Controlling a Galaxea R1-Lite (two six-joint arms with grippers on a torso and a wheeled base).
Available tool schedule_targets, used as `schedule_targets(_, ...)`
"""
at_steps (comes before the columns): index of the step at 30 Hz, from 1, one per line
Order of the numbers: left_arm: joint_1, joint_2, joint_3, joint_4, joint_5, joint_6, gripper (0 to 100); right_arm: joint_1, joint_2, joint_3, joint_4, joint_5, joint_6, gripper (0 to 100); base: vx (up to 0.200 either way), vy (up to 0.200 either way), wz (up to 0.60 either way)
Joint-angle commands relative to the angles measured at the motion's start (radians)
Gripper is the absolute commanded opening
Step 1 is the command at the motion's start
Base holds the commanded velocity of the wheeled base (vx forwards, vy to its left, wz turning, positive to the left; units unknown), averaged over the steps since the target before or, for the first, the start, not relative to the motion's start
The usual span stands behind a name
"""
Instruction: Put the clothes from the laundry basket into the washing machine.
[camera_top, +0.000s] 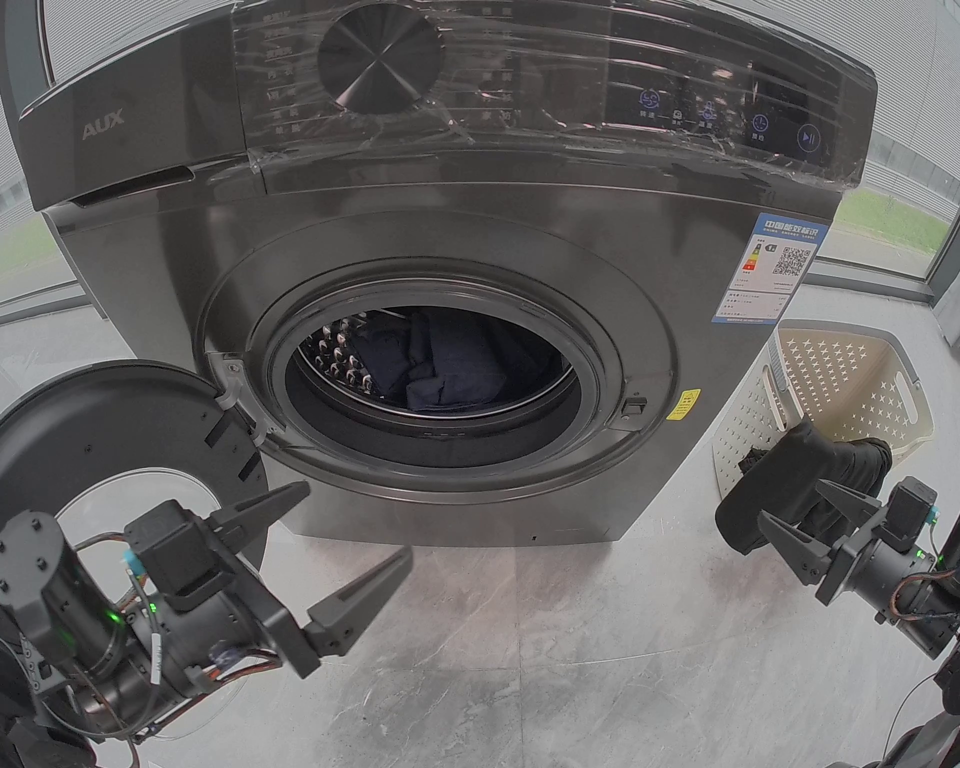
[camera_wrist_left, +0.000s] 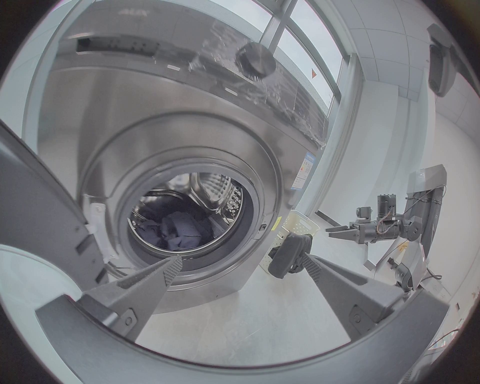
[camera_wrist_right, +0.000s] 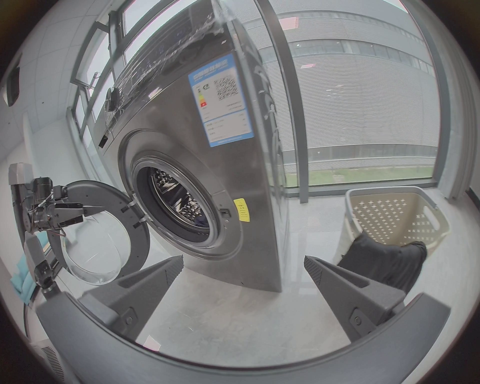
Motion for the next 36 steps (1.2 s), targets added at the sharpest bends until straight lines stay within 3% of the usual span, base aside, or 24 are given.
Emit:
schedule_targets(1, 0.066, -0.174, 0.103, 0.004, 0.004, 0.024, 100, -0.079, -0.236, 0.031, 0.147, -0.007, -0.001, 100, 0.0, 0.0, 0.0)
schedule_targets(6, 0.089, -0.283, 0.177, 0.035, 0.014, 0.058, 100, -0.081, -0.41, 0.031, 0.317, -0.082, -0.002, 100, -0.12, 0.0, 0.0)
schedule_targets(9, 0.115, -0.341, 0.177, 0.101, 0.014, 0.061, 100, -0.088, -0.465, 0.031, 0.368, -0.084, 0.001, 100, -0.067, 0.0, 0.0)
schedule_targets(11, 0.157, -0.456, 0.177, 0.217, 0.001, 0.069, 100, -0.105, -0.574, 0.031, 0.466, -0.082, -0.001, 100, -0.2, 0.0, 0.0)
schedule_targets(16, 0.197, -0.596, 0.177, 0.403, 0.003, 0.053, 100, -0.127, -0.752, 0.028, 0.661, -0.082, -0.002, 100, -0.2, 0.0, 0.0)
schedule_targets(17, 0.226, -0.689, 0.177, 0.506, 0.0, 0.041, 100, -0.145, -0.828, 0.02, 0.735, -0.079, -0.004, 100, -0.2, 0.0, 0.0)
schedule_targets(20, 0.281, -0.82, 0.177, 0.639, -0.022, 0.027, 100, -0.179, -0.917, 0.008, 0.822, -0.076, -0.004, 100, 0.0, 0.0, 0.0)
schedule_targets(29, 0.466, -1.22, 0.175, 1.003, -0.23, 0.003, 100, -0.271, -1.131, 0.003, 1.02, -0.02, -0.004, 100, -0.067, 0.0, 0.0)
schedule_targets(33, 0.562, -1.317, 0.175, 1.119, -0.233, -0.009, 100, -0.289, -1.19, 0.025, 1.051, -0.012, -0.002, 100, -0.15, 0.0, 0.0)
schedule_targets(35, 0.591, -1.334, 0.177, 1.193, -0.218, 0.001, 100, -0.294, -1.247, 0.031, 1.113, -0.012, -0.001, 100, 0.0, 0.0, 0.0)
schedule_targets(36, 0.601, -1.329, 0.177, 1.21, -0.201, -0.009, 100, -0.295, -1.292, 0.031, 1.173, -0.012, -0.001, 100, 0.0, 0.0, 0.0)
